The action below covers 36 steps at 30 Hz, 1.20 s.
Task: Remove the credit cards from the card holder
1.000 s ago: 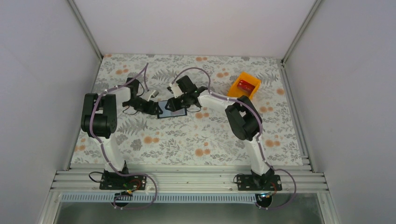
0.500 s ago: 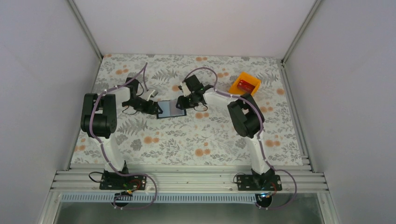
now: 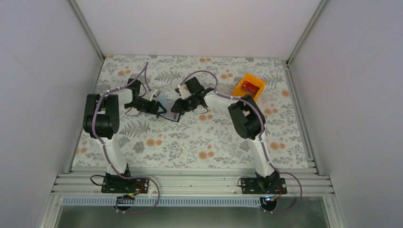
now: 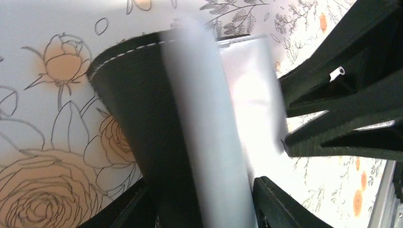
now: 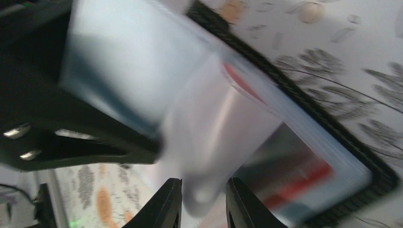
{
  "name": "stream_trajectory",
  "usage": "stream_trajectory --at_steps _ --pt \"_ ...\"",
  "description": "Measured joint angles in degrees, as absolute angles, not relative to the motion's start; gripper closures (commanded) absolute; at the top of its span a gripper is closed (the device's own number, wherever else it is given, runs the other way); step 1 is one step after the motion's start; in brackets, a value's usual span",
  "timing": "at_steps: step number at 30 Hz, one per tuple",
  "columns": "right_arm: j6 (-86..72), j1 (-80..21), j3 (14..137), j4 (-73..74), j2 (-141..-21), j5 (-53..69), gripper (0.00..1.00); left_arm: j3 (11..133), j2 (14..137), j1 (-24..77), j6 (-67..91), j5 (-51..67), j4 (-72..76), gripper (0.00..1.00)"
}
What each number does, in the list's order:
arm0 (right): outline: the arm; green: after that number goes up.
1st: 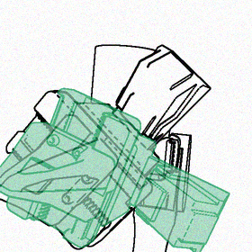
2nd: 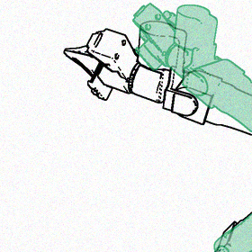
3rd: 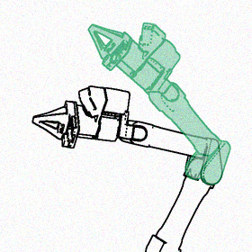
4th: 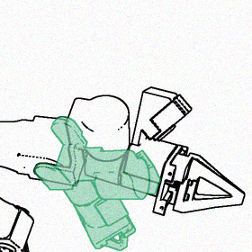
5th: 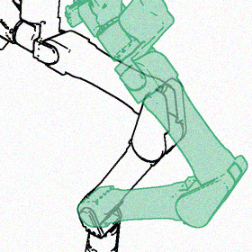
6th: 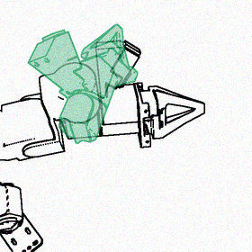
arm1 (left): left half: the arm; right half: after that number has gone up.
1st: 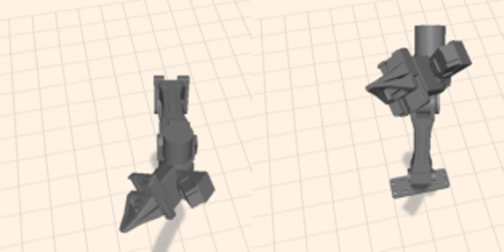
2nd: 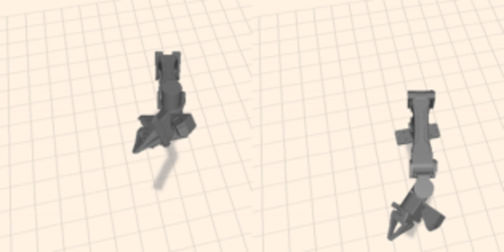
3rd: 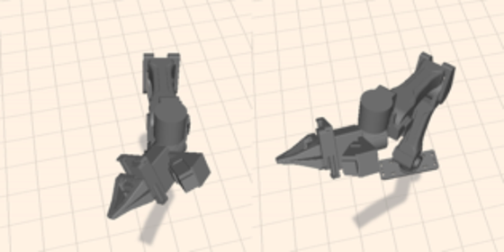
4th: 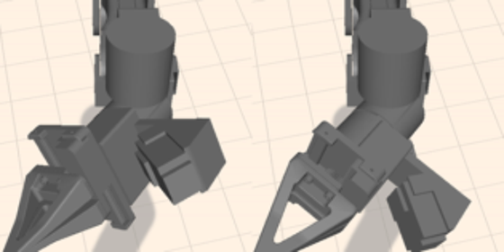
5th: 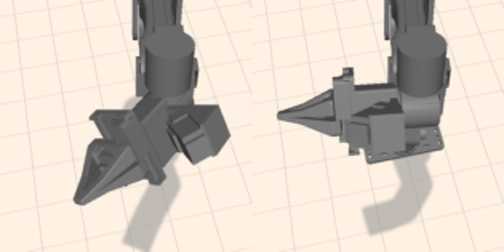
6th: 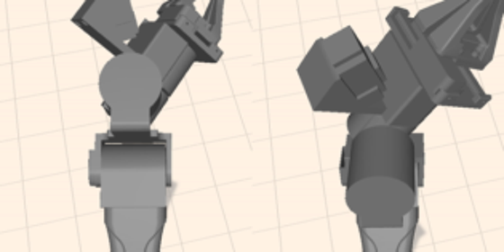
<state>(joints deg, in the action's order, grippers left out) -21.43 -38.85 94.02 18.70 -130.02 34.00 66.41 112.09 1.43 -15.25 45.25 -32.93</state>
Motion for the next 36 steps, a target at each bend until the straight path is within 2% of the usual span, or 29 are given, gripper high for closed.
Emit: stream_trajectory --at_steps 2,4,5,10,17,23,29,31,35,36 --pt "-21.91 -39.05 94.02 17.15 -130.02 36.69 0.74 66.41 112.29 1.43 -14.94 45.91 -32.53 0.73" --pt "-22.31 -39.33 94.02 15.73 -130.02 38.79 0.74 66.39 112.38 1.52 -14.48 46.63 -32.25 0.92" --pt "-22.48 -39.46 94.02 15.05 -130.02 39.79 0.74 66.37 112.42 1.52 -14.59 47.05 -32.10 0.97" --pt "-23.35 -39.33 94.00 12.84 -130.02 42.87 0.71 66.35 112.46 1.32 -14.63 48.05 -31.86 0.98" --pt "-21.71 -37.26 93.78 12.43 -127.70 45.28 0.54 66.37 111.92 0.08 -16.53 50.24 -32.84 0.98" --pt "-15.70 -29.63 87.70 12.43 -115.48 47.29 0.40 67.20 103.94 -0.25 -19.81 51.83 -33.56 0.98" --pt "-10.39 -23.22 84.97 10.83 -107.83 48.16 0.30 75.77 98.28 -0.19 -22.50 57.10 -36.49 0.98" --pt "-9.85 -23.57 84.93 9.63 -107.77 49.08 0.32 77.14 96.97 -0.08 -22.96 58.43 -37.21 0.98" --pt "-7.77 -27.42 84.95 8.01 -107.77 51.03 0.59 77.49 94.17 1.17 -23.16 59.53 -38.48 0.98" --pt "-7.84 -28.95 84.97 7.38 -107.77 51.37 0.62 77.49 93.73 1.52 -23.18 59.68 -38.61 0.98"
